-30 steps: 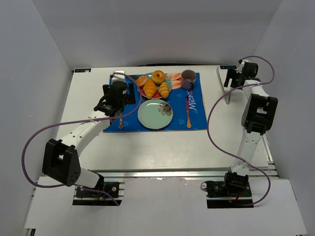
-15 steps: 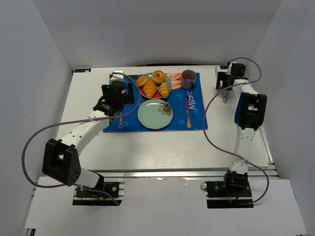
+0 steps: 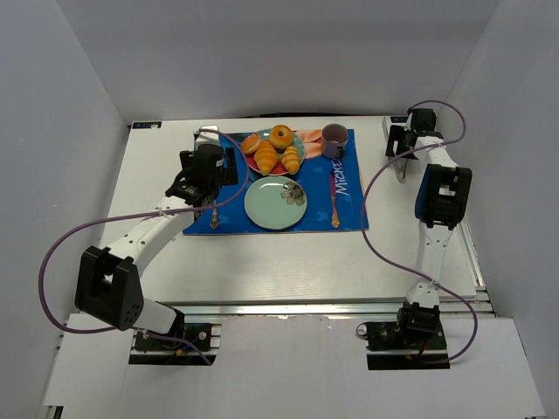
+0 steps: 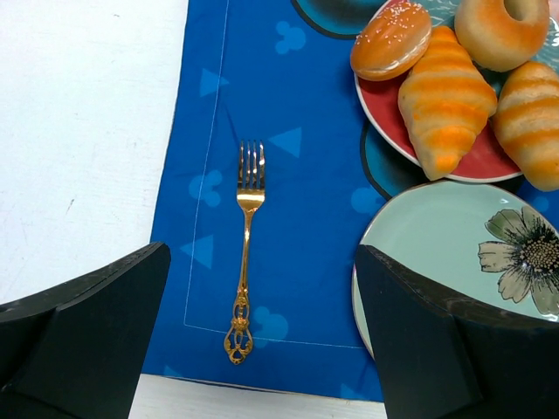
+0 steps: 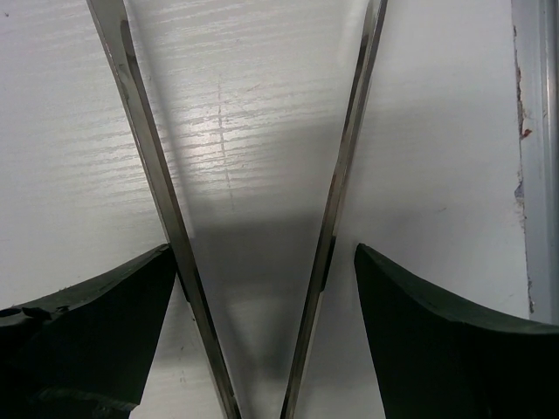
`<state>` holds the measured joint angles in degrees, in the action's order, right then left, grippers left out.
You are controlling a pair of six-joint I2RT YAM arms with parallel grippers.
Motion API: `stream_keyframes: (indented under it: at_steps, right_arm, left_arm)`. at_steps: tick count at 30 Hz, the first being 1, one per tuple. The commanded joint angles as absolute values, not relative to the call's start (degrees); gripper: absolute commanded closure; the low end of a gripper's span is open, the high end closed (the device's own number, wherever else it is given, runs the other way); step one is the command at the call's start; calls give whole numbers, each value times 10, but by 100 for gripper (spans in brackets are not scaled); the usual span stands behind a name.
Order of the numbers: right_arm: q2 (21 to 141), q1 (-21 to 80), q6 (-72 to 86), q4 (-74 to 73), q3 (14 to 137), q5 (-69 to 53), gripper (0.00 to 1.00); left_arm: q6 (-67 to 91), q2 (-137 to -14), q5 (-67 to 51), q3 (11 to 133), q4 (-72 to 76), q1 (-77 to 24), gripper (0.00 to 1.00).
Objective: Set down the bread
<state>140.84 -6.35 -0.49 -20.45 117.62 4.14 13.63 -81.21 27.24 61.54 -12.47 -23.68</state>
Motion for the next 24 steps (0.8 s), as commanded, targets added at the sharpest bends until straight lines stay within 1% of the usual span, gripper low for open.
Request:
stream_keyframes:
  at_steps: [1, 3, 6, 12, 15, 16, 18, 21, 24]
  right_arm:
    - [1418, -64, 21, -230, 1201, 41, 12]
    - [1418, -62, 23, -234, 1201, 40, 12]
    - [1415, -60, 23, -236, 1194, 43, 17]
    - [1417, -55, 24, -247, 1192, 54, 19]
    - [1419, -52, 18, -250, 1195, 61, 22]
    - [1418, -50, 16, -252, 1194, 63, 33]
    - [1413, -48, 14, -253, 1189, 67, 45]
    - [1397, -47, 17, -246, 1171, 64, 47]
    - [1350, -47, 29, -238, 1156, 63, 50]
  left_arm:
    - [142, -787, 286, 614, -126, -233, 2]
    - [142, -786, 287, 613, -127, -233, 2]
    - [141, -784, 289, 613, -127, -232, 2]
    - [141, -779, 294, 606, -127, -233, 2]
    - [141, -777, 296, 605, -126, -233, 2]
    - [141, -775, 296, 604, -126, -233, 2]
    - [140, -774, 299, 605, -127, -232, 2]
    - [138, -773, 301, 606, -127, -233, 2]
    - [140, -771, 301, 606, -127, -232, 2]
